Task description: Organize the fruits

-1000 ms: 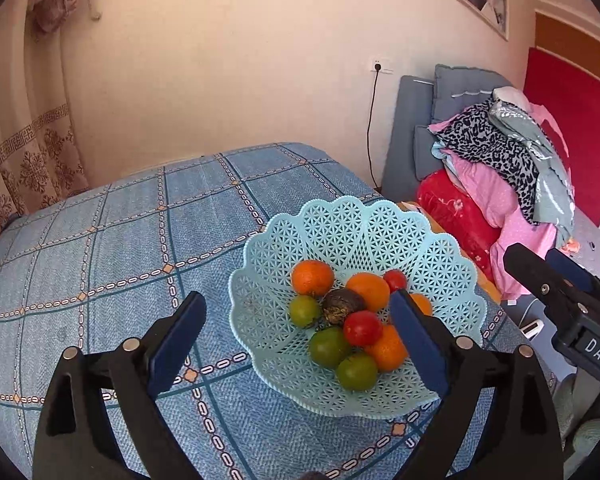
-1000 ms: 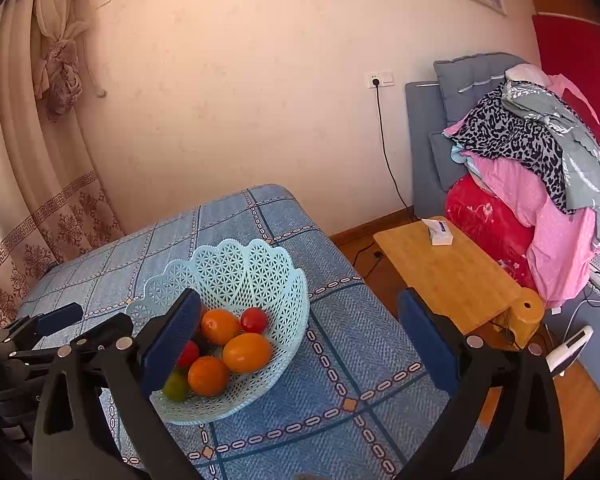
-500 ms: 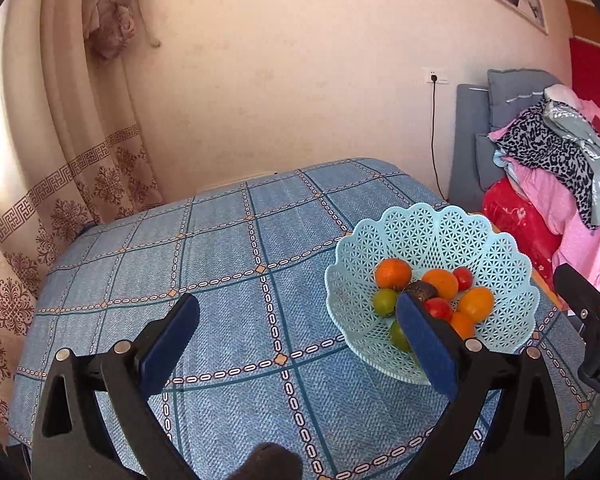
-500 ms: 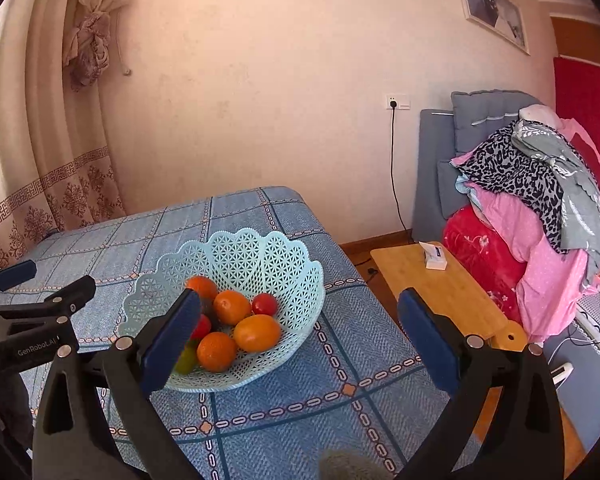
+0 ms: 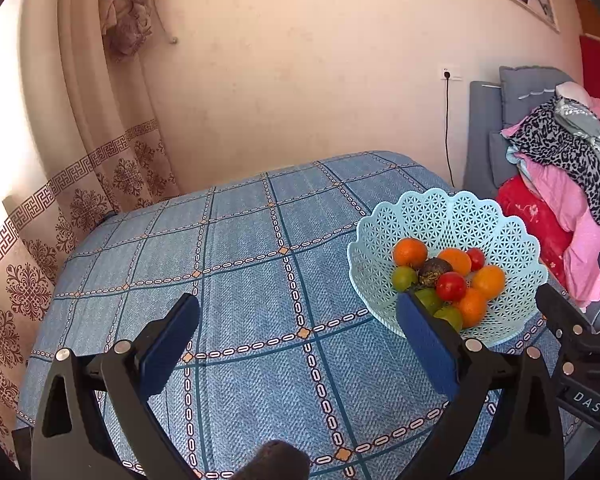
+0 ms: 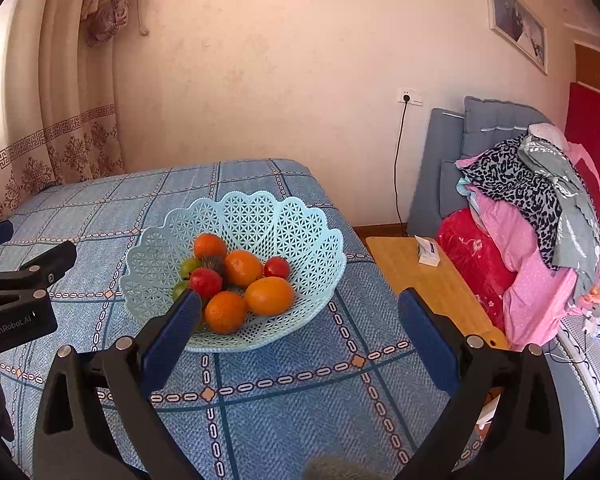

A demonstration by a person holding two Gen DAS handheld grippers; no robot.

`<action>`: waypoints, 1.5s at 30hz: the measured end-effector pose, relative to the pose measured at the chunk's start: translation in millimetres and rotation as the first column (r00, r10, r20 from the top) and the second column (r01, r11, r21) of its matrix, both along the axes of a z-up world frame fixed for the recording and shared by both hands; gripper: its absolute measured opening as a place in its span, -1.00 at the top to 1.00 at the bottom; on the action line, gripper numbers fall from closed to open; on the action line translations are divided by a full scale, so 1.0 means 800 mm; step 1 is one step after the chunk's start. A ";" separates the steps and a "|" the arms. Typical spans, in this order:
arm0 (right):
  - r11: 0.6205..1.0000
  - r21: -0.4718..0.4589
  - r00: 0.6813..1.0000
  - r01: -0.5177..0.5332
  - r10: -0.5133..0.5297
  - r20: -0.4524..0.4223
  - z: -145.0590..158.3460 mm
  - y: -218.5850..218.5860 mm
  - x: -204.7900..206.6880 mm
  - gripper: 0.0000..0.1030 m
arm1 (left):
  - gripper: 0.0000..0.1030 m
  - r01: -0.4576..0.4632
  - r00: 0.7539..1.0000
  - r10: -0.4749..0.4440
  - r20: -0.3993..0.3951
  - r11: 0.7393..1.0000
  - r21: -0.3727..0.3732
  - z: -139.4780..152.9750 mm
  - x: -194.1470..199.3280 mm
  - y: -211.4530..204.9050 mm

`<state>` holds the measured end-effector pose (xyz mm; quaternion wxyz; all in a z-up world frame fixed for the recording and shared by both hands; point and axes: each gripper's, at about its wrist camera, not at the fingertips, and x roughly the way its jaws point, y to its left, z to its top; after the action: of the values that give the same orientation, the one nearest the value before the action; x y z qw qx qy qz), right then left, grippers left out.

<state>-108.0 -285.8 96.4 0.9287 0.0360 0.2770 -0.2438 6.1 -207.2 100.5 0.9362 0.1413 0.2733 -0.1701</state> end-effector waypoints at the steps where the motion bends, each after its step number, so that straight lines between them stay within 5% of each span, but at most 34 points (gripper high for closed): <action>1: 1.000 -0.002 1.000 0.001 -0.001 -0.005 -0.002 0.001 0.001 -0.94 | -0.90 0.003 1.000 -0.003 0.000 1.000 0.000 0.000 -0.001 0.000; 45: 1.000 0.001 1.000 -0.005 0.005 -0.021 -0.009 0.001 0.002 -0.94 | -0.90 0.019 1.000 -0.019 0.000 0.997 0.069 -0.010 -0.001 -0.025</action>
<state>-106.7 -285.3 89.6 0.9263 0.0332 0.2871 -0.2419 5.7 -227.1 92.4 0.9292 0.1761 0.2774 -0.1694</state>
